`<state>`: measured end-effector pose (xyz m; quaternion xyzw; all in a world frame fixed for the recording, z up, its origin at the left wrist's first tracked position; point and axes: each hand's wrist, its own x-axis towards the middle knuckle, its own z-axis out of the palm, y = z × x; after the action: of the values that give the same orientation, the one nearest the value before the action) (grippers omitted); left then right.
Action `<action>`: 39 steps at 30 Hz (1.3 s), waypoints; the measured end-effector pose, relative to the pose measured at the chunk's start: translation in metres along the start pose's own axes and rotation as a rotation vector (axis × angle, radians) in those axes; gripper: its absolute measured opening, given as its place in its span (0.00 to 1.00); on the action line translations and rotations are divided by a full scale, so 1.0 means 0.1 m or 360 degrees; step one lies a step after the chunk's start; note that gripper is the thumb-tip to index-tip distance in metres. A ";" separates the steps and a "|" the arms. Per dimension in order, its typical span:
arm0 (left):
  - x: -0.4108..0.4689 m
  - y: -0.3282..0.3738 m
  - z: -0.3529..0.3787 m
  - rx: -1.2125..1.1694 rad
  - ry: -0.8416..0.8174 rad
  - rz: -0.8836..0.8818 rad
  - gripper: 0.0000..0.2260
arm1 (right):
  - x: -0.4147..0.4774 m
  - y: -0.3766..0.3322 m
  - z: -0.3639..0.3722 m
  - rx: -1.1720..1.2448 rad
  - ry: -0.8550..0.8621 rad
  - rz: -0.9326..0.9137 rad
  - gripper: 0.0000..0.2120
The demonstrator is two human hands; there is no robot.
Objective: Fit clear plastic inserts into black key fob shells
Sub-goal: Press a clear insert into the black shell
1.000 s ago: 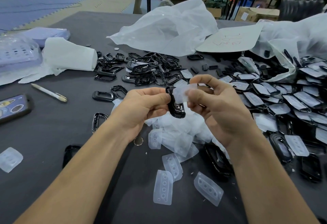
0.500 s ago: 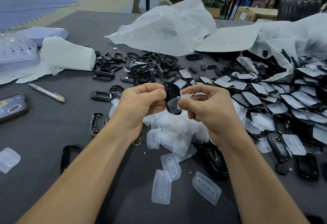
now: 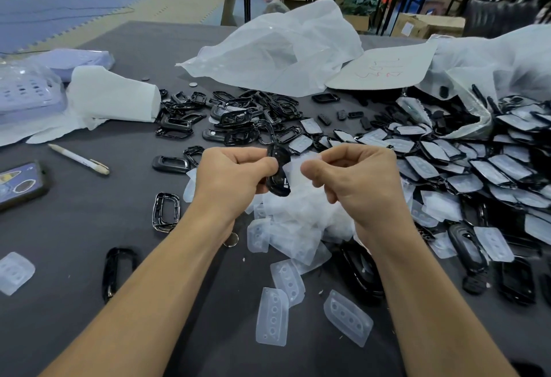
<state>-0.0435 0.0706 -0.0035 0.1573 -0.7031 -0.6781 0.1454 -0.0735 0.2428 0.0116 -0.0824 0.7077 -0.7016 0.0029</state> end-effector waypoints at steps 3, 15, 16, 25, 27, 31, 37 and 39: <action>0.02 -0.02 0.00 0.0091 -0.0005 -0.0006 0.10 | 0.00 -0.05 -0.03 0.0079 -0.0136 -0.0107 0.08; -0.07 -0.03 0.03 0.0104 -0.0270 0.0170 0.05 | -0.04 -0.06 -0.03 -0.0234 -0.0249 -0.0058 0.05; -0.07 -0.03 0.03 0.0110 -0.0291 0.0185 0.04 | -0.04 -0.05 -0.02 -0.0319 -0.0185 -0.0091 0.05; -0.08 -0.04 0.05 -0.0014 -0.0398 0.0186 0.03 | -0.07 -0.03 0.06 -0.0630 0.0127 -0.0287 0.07; -0.08 -0.03 0.06 -0.0033 -0.0427 0.0172 0.04 | -0.07 -0.04 0.06 -0.0667 0.0157 -0.0300 0.08; -0.08 -0.03 0.06 -0.0020 -0.0453 0.0176 0.07 | -0.08 -0.04 0.08 -0.0735 0.0181 -0.0352 0.09; -0.08 -0.03 0.05 0.0020 -0.0466 0.0180 0.12 | -0.10 -0.04 0.10 -0.0802 0.0210 -0.0362 0.09; -0.08 -0.03 0.05 0.0018 -0.0476 0.0186 0.12 | -0.11 -0.03 0.12 -0.0800 0.0246 -0.0332 0.09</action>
<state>-0.0382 0.0782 -0.0063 0.0143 -0.7287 -0.6803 0.0775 -0.0604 0.2322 0.0134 -0.0992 0.8453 -0.5049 -0.1438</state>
